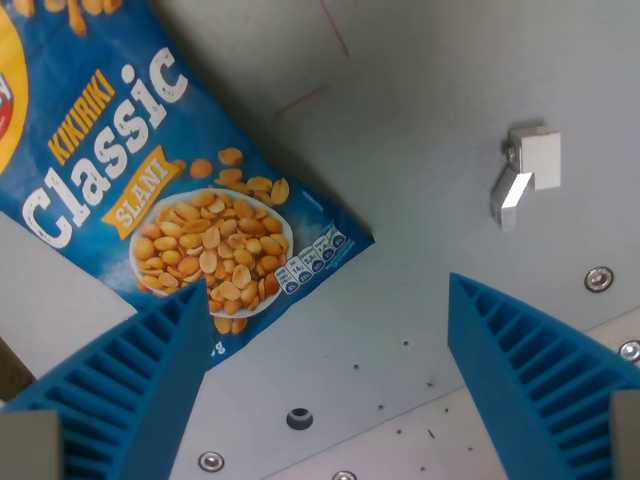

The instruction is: Rotate around gripper positive z

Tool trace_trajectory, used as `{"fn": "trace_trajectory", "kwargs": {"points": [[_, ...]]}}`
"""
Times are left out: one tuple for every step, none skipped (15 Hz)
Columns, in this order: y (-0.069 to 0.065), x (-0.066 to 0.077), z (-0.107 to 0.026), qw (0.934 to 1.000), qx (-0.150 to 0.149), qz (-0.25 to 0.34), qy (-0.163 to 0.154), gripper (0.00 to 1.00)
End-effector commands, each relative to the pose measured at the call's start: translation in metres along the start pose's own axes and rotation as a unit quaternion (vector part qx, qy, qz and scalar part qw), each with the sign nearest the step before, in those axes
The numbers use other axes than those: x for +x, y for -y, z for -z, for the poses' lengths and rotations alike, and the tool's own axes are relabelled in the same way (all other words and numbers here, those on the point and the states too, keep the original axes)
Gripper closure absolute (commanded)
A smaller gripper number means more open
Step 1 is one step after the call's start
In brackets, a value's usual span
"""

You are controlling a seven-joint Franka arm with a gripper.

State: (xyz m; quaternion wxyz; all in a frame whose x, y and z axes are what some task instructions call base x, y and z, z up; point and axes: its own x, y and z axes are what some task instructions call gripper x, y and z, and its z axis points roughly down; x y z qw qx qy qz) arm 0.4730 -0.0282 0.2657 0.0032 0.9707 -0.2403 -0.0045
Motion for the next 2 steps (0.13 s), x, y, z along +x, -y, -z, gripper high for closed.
{"fn": "trace_trajectory", "kwargs": {"points": [[0.0000, 0.0003, 0.0022, 0.9962, 0.001, -0.087, -0.002, 0.00], [0.0000, 0.0003, 0.0022, 0.9956, 0.001, -0.094, -0.002, 0.00]]}}
